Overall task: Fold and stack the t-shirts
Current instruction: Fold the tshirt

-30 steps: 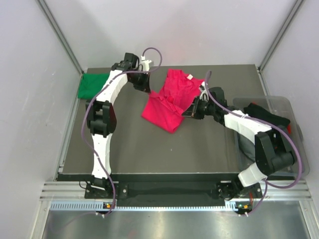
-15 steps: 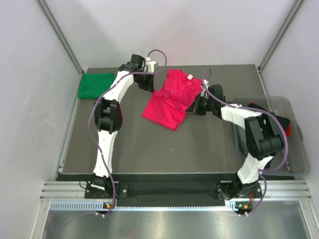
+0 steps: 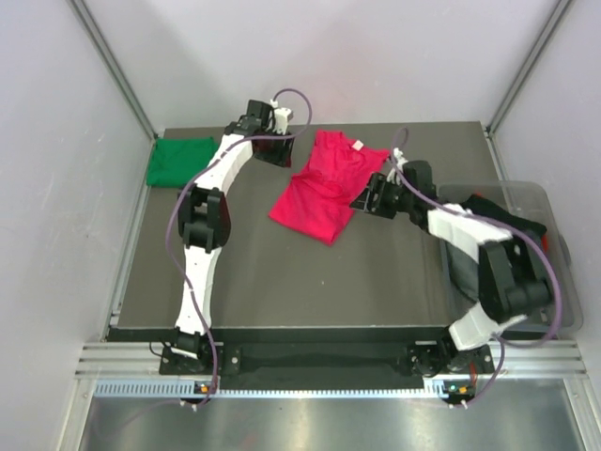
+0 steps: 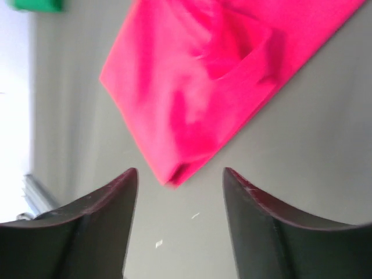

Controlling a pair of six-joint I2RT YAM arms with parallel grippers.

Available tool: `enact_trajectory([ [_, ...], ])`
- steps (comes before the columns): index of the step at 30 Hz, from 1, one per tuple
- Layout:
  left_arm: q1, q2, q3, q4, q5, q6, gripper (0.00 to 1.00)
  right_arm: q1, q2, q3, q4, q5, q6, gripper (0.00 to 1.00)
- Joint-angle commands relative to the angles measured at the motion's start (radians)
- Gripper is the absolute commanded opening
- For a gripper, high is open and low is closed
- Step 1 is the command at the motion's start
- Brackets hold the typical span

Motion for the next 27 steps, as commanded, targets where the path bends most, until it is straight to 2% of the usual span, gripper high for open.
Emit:
enact_trajectory([
  [1,0.011,-0.191,-0.123,0.023,-0.055,-0.057,0.64,0.006,-0.187,-0.078,0.05,-0.028,0.057,0.63],
  [4,0.035,-0.288,-0.295,-0.022,-0.003,-0.091,0.64,0.007,-0.183,-0.129,0.076,-0.05,0.137,0.67],
  [8,0.096,-0.297,-0.344,-0.18,0.124,-0.097,0.61,0.039,-0.123,-0.143,0.123,-0.07,0.205,0.64],
  [12,0.135,-0.305,-0.436,-0.17,0.195,-0.097,0.59,0.09,-0.077,-0.157,0.142,-0.067,0.237,0.63],
  [27,0.141,-0.159,-0.424,-0.217,0.325,-0.097,0.55,0.201,0.092,-0.102,0.145,-0.035,0.294,0.64],
])
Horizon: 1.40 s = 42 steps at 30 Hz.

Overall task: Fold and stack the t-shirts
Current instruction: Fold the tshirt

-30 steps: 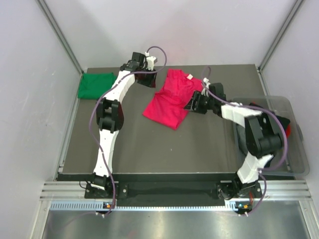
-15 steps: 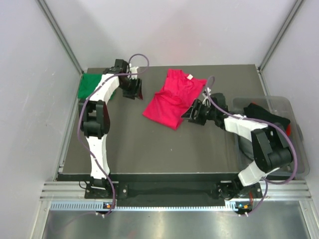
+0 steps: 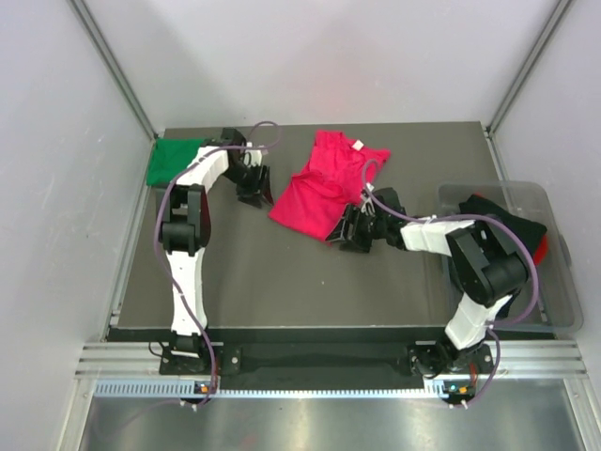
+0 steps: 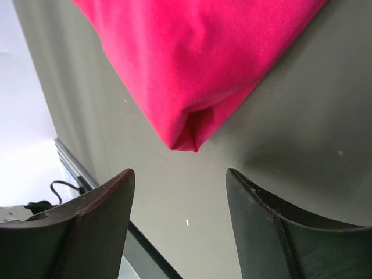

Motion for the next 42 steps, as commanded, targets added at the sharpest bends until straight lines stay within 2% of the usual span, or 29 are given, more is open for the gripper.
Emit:
enact_trajectory([
  [1,0.003,0.022,0.011,-0.023,0.057,0.0,0.55,0.031,0.039,0.058,0.034,0.01,0.033,0.64],
  [19,0.0,0.062,-0.006,-0.057,0.113,0.012,0.51,0.05,0.09,0.052,0.091,0.059,0.056,0.61],
  [22,-0.002,0.054,-0.017,-0.063,0.112,0.016,0.5,0.048,0.098,0.054,0.1,0.067,0.064,0.51],
  [27,-0.003,0.061,-0.023,-0.066,0.115,0.017,0.46,0.045,0.11,0.052,0.115,0.074,0.07,0.43],
  [36,-0.008,0.07,-0.037,-0.063,0.124,0.016,0.4,0.019,0.135,0.052,0.149,0.076,0.067,0.36],
  [38,-0.011,0.081,-0.034,-0.065,0.13,0.014,0.34,0.018,0.136,0.052,0.164,0.071,0.067,0.33],
  [42,-0.02,0.087,-0.035,-0.063,0.159,0.019,0.19,0.019,0.132,0.046,0.187,0.054,0.062,0.17],
])
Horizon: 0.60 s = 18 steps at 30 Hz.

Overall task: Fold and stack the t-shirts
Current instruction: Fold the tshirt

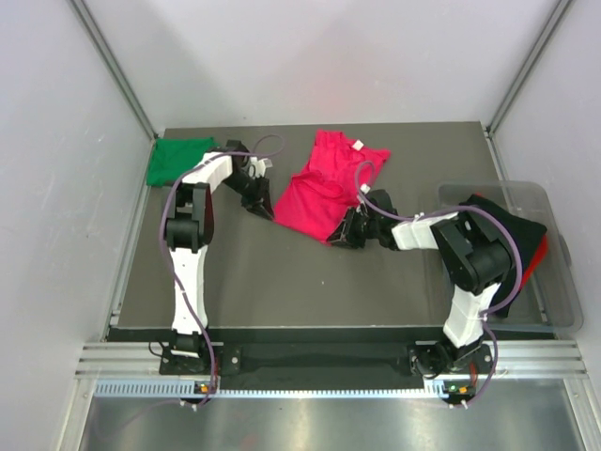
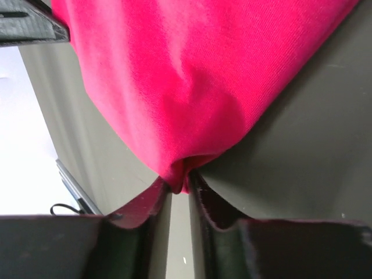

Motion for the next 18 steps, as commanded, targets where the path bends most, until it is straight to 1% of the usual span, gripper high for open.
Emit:
enact_trajectory([
  [1,-0.013,0.015,-0.009,-0.01,0.042,0.02,0.16,-0.01,0.001,0.011,0.064,-0.002,-0.016,0.14],
  [2,-0.014,0.012,-0.011,-0.007,0.051,0.018,0.06,-0.013,-0.003,0.006,0.069,-0.002,-0.018,0.11],
  [3,-0.017,0.007,-0.012,-0.001,0.058,0.018,0.0,-0.014,-0.019,0.001,0.067,0.007,-0.018,0.0],
  [6,-0.019,-0.036,-0.036,0.021,0.085,0.008,0.0,-0.023,-0.071,-0.032,0.061,0.017,-0.03,0.0],
  [12,-0.034,-0.235,-0.125,0.073,0.084,0.0,0.0,-0.056,-0.232,-0.095,-0.006,-0.011,-0.088,0.0],
  [14,-0.046,-0.279,-0.158,0.088,0.078,0.0,0.0,-0.091,-0.264,-0.095,-0.047,-0.029,-0.101,0.0],
  [17,-0.088,-0.355,-0.176,0.096,0.058,0.0,0.0,-0.169,-0.315,-0.063,-0.132,-0.098,-0.137,0.0],
  [18,-0.117,-0.379,-0.178,0.096,0.053,0.0,0.0,-0.207,-0.324,-0.053,-0.158,-0.114,-0.166,0.0],
])
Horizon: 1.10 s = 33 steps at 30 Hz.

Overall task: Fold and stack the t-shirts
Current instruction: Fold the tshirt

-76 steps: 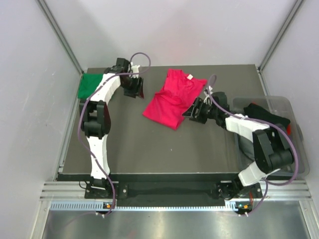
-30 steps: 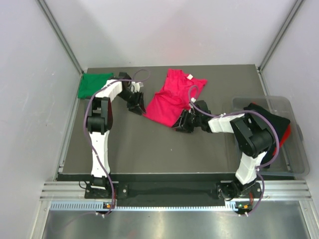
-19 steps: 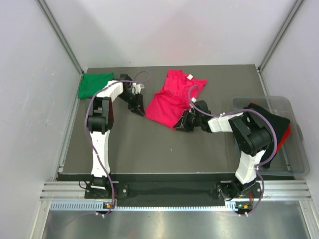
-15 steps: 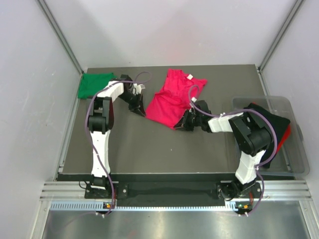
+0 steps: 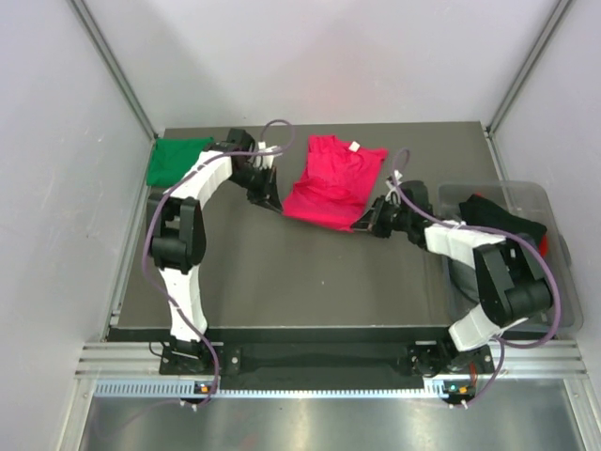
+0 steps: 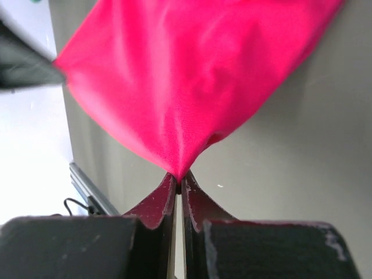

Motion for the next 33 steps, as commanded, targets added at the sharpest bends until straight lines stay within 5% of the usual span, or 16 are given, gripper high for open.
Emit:
enact_trajectory([
  [1,-0.067,-0.129,-0.003,0.039,-0.009,0.005,0.0,-0.092,-0.065,0.066,-0.14,-0.079,-0.09,0.0],
  [8,-0.222,-0.193,-0.03,0.057,-0.111,-0.03,0.0,-0.156,-0.204,0.053,-0.377,-0.129,-0.199,0.0],
  [20,-0.237,-0.371,-0.196,0.126,-0.162,-0.07,0.0,-0.195,-0.406,-0.036,-0.428,-0.127,-0.222,0.0],
  [30,-0.236,-0.161,0.04,0.085,-0.135,-0.047,0.0,-0.253,-0.374,0.02,-0.328,-0.126,-0.306,0.0],
  [33,-0.234,-0.092,0.147,0.07,-0.24,-0.049,0.0,-0.253,-0.266,0.116,-0.3,-0.144,-0.369,0.0],
])
